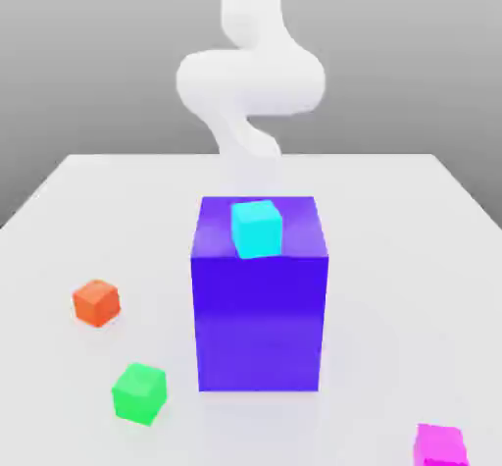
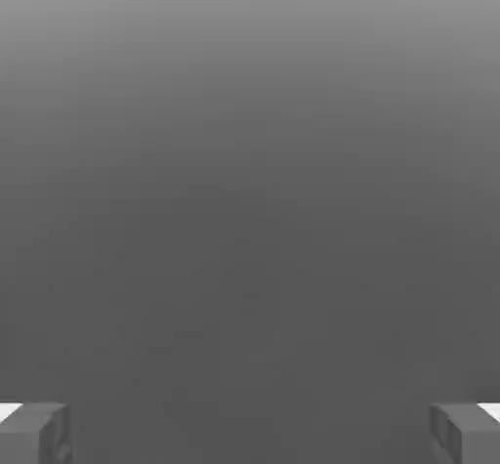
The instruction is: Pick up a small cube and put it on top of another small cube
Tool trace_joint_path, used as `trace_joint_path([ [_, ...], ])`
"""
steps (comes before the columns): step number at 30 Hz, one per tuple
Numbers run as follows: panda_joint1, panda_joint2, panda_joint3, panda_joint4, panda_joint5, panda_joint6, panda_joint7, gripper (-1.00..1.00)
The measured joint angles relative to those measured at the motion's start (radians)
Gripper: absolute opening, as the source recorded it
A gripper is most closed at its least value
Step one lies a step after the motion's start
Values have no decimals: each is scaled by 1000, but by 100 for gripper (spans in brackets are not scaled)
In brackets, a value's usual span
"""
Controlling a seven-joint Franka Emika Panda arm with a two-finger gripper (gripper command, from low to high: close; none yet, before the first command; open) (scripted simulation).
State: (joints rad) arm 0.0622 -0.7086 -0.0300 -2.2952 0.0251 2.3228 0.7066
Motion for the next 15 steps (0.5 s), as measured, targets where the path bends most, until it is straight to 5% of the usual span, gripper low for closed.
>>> trace_joint_path([
  [15, 263, 553, -71, 30, 173, 135, -577, 0],
])
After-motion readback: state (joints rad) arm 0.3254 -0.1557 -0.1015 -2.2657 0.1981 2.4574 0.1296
